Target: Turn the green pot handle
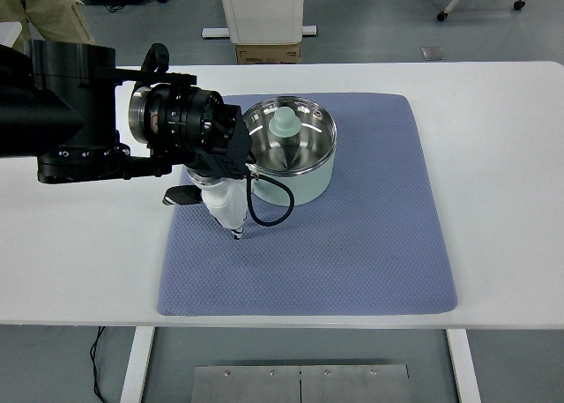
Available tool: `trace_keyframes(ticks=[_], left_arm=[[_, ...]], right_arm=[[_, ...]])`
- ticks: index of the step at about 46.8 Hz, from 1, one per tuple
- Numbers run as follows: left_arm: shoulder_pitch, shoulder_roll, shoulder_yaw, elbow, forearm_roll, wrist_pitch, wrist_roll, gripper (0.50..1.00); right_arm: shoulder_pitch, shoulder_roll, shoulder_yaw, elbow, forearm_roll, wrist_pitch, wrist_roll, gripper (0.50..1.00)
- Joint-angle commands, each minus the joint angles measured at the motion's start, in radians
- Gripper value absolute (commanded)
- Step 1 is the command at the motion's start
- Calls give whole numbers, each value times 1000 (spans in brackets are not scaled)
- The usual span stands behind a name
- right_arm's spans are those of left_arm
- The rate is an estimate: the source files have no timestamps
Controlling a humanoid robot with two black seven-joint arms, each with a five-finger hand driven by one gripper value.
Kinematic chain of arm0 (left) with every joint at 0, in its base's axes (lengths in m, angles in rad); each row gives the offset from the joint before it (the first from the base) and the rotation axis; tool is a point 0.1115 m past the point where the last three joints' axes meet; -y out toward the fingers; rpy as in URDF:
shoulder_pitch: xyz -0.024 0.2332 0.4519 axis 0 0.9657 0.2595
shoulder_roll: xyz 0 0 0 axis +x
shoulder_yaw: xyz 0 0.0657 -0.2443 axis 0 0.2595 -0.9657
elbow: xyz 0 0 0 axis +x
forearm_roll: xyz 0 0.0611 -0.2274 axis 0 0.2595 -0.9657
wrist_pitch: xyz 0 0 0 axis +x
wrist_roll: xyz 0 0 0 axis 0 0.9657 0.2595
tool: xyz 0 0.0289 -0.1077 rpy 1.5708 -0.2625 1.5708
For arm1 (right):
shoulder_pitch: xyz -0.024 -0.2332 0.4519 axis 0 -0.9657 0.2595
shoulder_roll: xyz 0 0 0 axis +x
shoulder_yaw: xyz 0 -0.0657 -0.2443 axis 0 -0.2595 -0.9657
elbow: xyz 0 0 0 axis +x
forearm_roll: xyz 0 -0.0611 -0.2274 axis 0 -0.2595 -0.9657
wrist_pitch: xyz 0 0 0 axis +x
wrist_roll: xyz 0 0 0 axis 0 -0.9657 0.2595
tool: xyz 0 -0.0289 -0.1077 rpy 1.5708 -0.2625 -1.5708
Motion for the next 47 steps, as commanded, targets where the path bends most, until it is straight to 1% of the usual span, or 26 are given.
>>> trace_keyframes(ticks=[1, 8, 13, 28, 47], left_arm=[[0, -2, 6, 14, 0, 0, 0, 1000], [0, -15, 21, 64, 0, 5, 0, 1000], [0, -15, 21, 77, 0, 8, 0, 1000], [0, -44, 46, 139, 0, 17, 0, 1000], [-9, -51, 67, 144, 0, 19, 0, 1000]], right_arm=[[0, 0, -2, 0, 0, 0, 0, 1000], [0, 0, 1, 0, 0, 0, 0, 1000], [0, 0, -2, 0, 0, 0, 0, 1000], [0, 0, -2, 0, 0, 0, 0, 1000], [0, 0, 1, 0, 0, 0, 0, 1000]])
